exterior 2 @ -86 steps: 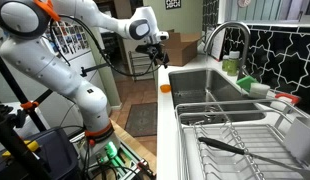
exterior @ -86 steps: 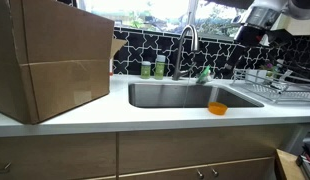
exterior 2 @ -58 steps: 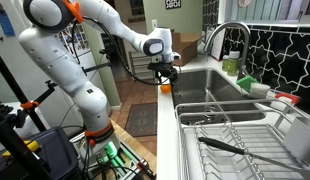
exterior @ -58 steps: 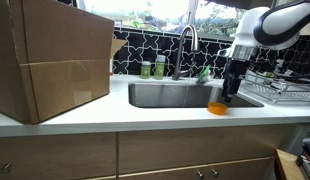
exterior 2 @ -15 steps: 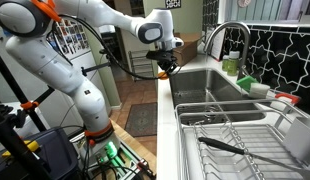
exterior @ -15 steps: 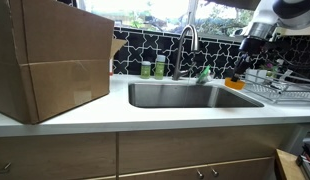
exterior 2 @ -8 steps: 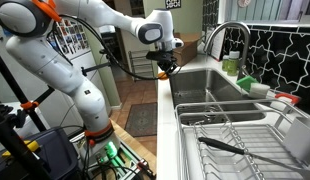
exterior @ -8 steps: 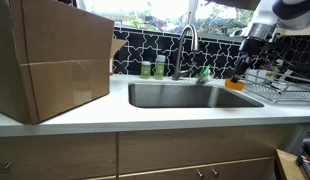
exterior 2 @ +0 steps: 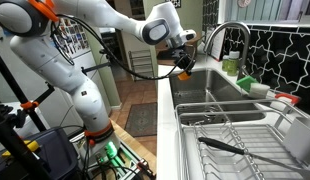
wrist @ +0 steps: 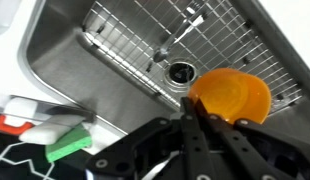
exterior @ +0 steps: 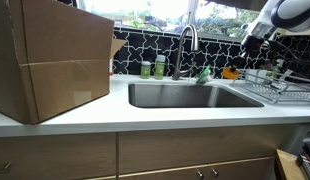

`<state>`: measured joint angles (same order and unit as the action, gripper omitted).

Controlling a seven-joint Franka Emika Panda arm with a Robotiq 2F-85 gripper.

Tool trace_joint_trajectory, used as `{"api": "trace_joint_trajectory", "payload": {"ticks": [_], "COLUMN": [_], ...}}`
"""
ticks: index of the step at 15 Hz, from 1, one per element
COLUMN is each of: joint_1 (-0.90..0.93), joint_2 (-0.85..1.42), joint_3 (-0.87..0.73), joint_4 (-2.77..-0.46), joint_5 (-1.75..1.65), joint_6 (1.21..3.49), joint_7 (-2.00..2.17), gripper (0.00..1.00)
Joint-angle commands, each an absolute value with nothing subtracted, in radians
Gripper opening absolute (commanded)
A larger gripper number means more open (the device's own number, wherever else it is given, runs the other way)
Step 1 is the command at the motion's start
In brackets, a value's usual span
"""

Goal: Pour the contents of the orange bowl into the sink

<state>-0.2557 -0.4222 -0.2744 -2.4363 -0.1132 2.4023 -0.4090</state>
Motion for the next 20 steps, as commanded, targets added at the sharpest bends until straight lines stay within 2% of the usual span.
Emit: {"api": "trace_joint_trajectory", "payload": {"ticks": [1, 7, 12, 13, 14, 20], "joint_1": [-0.341, -0.494, -0.647, -0.637, -0.535, -0.389], "joint_2": [-0.33, -0.248, -0.25, -0.247, -0.242, -0.212], "joint_3": [-0.237, -0.097, 0.083, 0.082, 0.0, -0.126], "joint_4": [-2.385, -2.348, -2.322, -2.324, -2.321, -2.331], "joint_5": [-0.295, -0.754, -1.159, -1.238, -1.295, -1.255], "joint_6": [2.508, 2.65, 2.637, 2.629, 2.591, 2.529], "joint_7": [-0.245, 0.13, 0.441, 0.507, 0.551, 0.572], "gripper": [0.01, 0.01, 0.01, 0.01, 0.01, 0.01]}}
